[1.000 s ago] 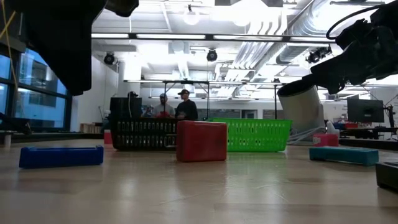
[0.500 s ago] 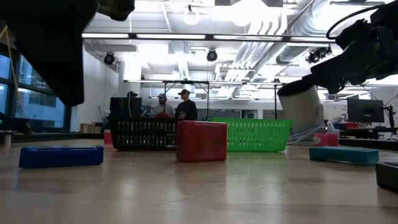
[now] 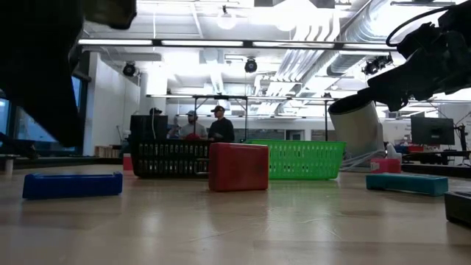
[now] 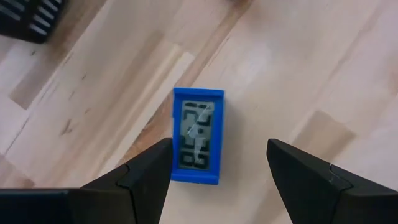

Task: Pick & Place Office items
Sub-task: Put the blue digital timer into the green bin

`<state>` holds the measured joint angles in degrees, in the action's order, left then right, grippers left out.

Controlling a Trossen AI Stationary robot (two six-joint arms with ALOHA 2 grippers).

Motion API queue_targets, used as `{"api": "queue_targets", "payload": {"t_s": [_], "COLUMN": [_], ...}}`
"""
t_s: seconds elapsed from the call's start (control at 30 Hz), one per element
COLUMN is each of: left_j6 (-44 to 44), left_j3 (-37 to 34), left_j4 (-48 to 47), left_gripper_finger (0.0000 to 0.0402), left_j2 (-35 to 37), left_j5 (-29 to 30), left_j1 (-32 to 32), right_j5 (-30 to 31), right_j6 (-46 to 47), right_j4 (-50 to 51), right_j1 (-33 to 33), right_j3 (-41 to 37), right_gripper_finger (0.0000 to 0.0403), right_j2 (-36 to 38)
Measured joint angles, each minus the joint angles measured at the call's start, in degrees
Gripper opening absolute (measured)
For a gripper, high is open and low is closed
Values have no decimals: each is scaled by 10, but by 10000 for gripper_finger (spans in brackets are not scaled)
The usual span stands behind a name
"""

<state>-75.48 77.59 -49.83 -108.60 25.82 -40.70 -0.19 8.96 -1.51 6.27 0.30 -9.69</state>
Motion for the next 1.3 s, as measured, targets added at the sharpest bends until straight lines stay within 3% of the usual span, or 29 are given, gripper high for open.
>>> {"api": "queue_targets", "payload": {"t_s": [0.53, 1.0, 1.3], "left_j6": [-39, -54, -70], "left_j3": [-6, -11, -25], "left_j4": [-31, -25, 0], "left_gripper_finger": [252, 252, 252], "left_j2": [2, 1, 1], "left_j5": [2, 98, 54], "left_j1": [-22, -61, -28], "right_j5": [0, 0, 0], "right_j6": [0, 0, 0], "right_j4": [0, 0, 0], "right_j1": [0, 0, 0], "right_j3": [0, 0, 0], "right_gripper_finger": [207, 207, 207], "right_j2": [0, 0, 0]}}
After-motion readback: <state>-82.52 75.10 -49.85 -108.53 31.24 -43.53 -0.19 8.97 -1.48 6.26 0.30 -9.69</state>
